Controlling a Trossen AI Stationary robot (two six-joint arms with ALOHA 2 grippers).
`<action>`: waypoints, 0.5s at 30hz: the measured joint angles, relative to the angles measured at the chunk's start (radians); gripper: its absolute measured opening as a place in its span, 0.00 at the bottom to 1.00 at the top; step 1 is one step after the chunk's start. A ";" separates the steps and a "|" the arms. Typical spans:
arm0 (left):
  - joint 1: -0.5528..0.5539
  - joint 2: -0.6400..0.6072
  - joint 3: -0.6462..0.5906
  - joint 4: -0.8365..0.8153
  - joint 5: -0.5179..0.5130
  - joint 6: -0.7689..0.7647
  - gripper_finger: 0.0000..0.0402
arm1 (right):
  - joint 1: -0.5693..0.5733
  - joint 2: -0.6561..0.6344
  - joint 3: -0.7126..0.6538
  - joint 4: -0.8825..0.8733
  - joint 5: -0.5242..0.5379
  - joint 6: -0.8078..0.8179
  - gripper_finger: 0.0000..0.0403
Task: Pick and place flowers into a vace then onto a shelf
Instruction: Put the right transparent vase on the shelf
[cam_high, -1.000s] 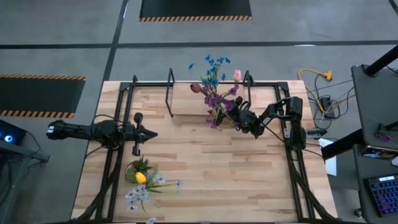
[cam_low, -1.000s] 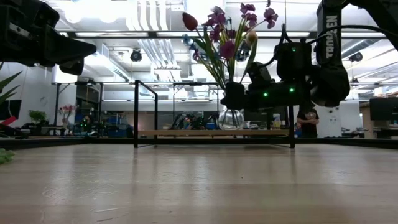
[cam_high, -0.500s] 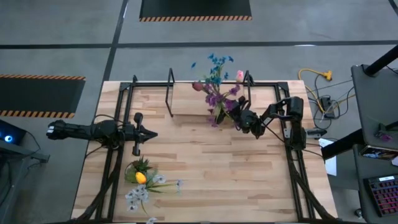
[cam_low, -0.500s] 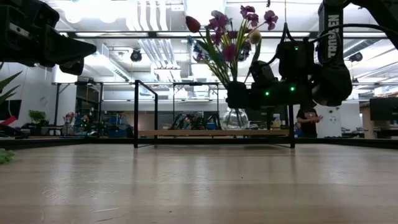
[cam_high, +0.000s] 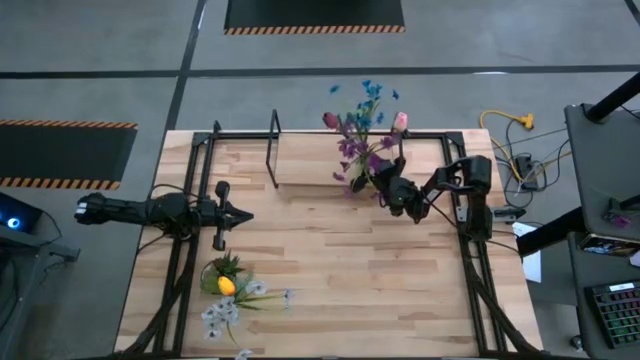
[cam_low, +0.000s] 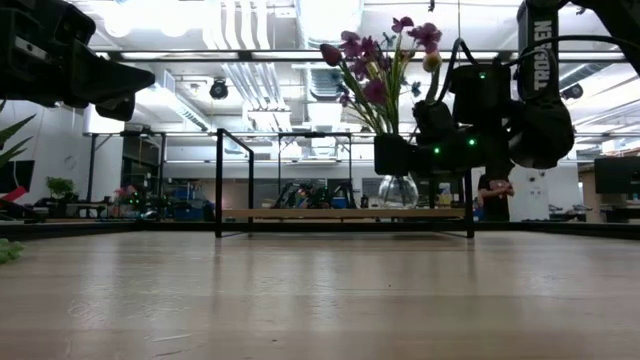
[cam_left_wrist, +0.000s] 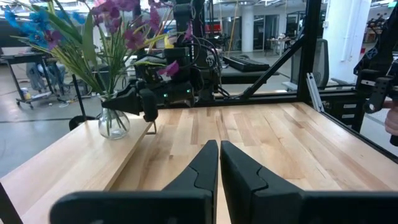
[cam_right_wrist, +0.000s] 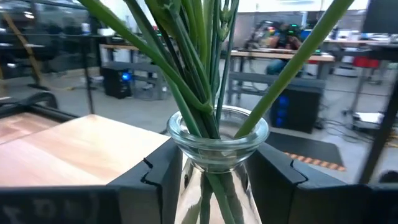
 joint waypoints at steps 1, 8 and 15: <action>0.000 0.000 0.000 0.000 0.000 0.000 0.00 | 0.003 -0.008 -0.003 -0.003 0.016 -0.003 0.36; 0.000 0.000 0.000 0.000 0.000 0.000 0.00 | 0.005 -0.073 -0.023 -0.081 0.014 0.003 0.36; 0.000 0.000 0.000 0.000 0.000 0.000 0.00 | 0.004 -0.099 -0.023 -0.158 0.014 0.082 0.41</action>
